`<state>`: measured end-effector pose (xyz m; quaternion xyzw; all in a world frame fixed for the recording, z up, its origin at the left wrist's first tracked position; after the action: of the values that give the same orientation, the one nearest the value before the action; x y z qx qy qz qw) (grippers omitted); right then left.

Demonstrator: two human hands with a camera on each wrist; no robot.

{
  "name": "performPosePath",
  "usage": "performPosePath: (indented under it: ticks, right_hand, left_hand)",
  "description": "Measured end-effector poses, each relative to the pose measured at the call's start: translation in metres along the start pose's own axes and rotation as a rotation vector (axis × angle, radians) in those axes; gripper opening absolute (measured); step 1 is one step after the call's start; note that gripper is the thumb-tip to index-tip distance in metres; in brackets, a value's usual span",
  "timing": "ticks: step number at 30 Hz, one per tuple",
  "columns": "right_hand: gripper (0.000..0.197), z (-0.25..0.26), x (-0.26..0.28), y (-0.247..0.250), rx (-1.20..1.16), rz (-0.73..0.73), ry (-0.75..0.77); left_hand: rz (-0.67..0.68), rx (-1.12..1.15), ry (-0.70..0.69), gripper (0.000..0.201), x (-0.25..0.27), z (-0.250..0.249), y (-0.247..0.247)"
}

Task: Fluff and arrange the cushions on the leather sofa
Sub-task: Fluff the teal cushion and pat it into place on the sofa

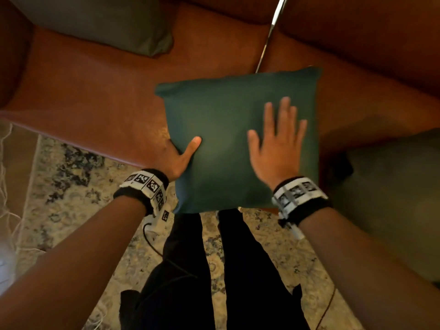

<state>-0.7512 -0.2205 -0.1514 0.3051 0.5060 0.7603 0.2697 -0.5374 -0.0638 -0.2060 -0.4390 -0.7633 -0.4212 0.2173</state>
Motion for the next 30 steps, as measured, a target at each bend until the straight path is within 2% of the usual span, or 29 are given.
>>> performPosePath:
  ticks: [2, 5, 11, 14, 17, 19, 20, 23, 25, 27, 28, 30]
  right_hand:
    - [0.07, 0.035, -0.004, -0.024, 0.055, 0.017, 0.149]
    - [0.071, 0.045, -0.012, -0.051, 0.081, 0.017, 0.125]
    - [0.072, 0.045, -0.011, -0.085, 0.192, 0.005, 0.117]
    - [0.072, 0.039, -0.018, -0.096, 0.232, 0.014, 0.096]
    - [0.072, 0.039, -0.02, -0.105, 0.229, 0.008, 0.09]
    - [0.072, 0.04, -0.018, -0.111, 0.216, 0.014, 0.086]
    - [0.072, 0.041, -0.017, -0.112, 0.21, 0.017, 0.085]
    - [0.072, 0.041, -0.016, -0.117, 0.227, 0.034, 0.085]
    - [0.072, 0.038, -0.015, -0.119, 0.231, 0.038, 0.077]
    - [0.073, 0.035, -0.016, -0.117, 0.229, 0.013, 0.09]
    - [0.072, 0.035, -0.019, -0.116, 0.22, -0.002, 0.105]
    - [0.072, 0.033, -0.025, -0.114, 0.203, -0.007, 0.126]
  left_hand:
    - [-0.05, -0.042, -0.036, 0.074, -0.006, 0.008, 0.003]
    - [-0.164, -0.098, -0.019, 0.09, -0.022, 0.024, 0.012]
    - [-0.398, -0.214, -0.075, 0.085, -0.048, -0.018, 0.02]
    - [-0.477, -0.4, -0.188, 0.088, -0.056, -0.045, 0.013]
    - [-0.549, -0.527, -0.304, 0.082, -0.055, -0.048, 0.013]
    - [-0.508, -0.504, -0.321, 0.081, -0.053, -0.044, 0.016]
    - [-0.452, -0.51, -0.384, 0.079, -0.048, -0.047, 0.014]
    - [-0.197, -0.766, -0.817, 0.075, -0.025, -0.071, -0.027]
    - [-0.069, -0.955, -0.993, 0.074, -0.028, -0.082, -0.052]
    - [-0.018, -1.019, -0.999, 0.074, -0.055, -0.083, -0.049]
    - [-0.022, -1.032, -0.947, 0.076, -0.071, -0.079, -0.037]
    - [-0.088, -0.993, -0.729, 0.085, -0.1, -0.056, 0.005]
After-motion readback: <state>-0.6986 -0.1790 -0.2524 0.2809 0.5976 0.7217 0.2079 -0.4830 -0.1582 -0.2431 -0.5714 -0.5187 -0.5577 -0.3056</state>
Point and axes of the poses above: each hand's wrist, its own x-axis away from the middle knuckle, its own y-axis out of the back of the hand, z = x × y, the point moved 7 cm from there along -x, towards the middle knuckle, and after that the axes turned 12 degrees about y, right-handed, at the moved point
